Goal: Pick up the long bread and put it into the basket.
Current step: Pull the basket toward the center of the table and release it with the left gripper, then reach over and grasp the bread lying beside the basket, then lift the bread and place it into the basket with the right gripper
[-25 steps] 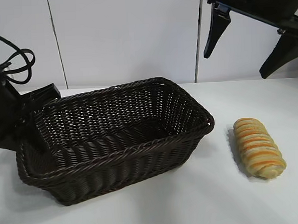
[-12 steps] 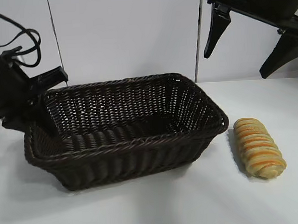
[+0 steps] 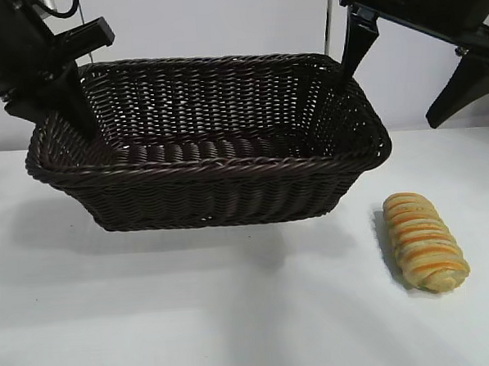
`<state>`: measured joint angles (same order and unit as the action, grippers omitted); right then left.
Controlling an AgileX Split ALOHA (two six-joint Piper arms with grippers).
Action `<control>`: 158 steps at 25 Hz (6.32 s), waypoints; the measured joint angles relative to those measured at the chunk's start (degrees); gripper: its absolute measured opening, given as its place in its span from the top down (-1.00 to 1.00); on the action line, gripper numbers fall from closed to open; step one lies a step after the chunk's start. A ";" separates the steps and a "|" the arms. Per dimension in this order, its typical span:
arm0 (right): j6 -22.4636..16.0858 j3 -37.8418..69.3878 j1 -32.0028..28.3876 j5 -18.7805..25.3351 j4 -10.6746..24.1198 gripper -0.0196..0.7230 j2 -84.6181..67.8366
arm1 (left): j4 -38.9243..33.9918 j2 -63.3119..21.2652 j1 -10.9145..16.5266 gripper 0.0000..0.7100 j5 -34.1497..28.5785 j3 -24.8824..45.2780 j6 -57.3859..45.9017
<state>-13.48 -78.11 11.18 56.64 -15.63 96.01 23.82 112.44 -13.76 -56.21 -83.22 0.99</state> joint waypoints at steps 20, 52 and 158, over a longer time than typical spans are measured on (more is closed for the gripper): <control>0.06 0.00 0.00 0.00 0.00 -0.90 0.00 | 2.36 4.37 0.00 -0.78 2.44 -0.54 -0.24; 0.06 0.00 0.00 0.43 0.00 -0.90 0.00 | -4.65 -13.80 1.46 -0.89 -6.64 2.14 -6.18; 69.29 0.28 11.93 -24.54 -1.96 0.83 4.91 | -4.59 -13.80 1.46 -0.89 -3.00 2.14 -10.58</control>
<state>55.81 -77.83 23.12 32.10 -17.58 100.92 19.24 98.65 -12.30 -59.21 -81.08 -9.59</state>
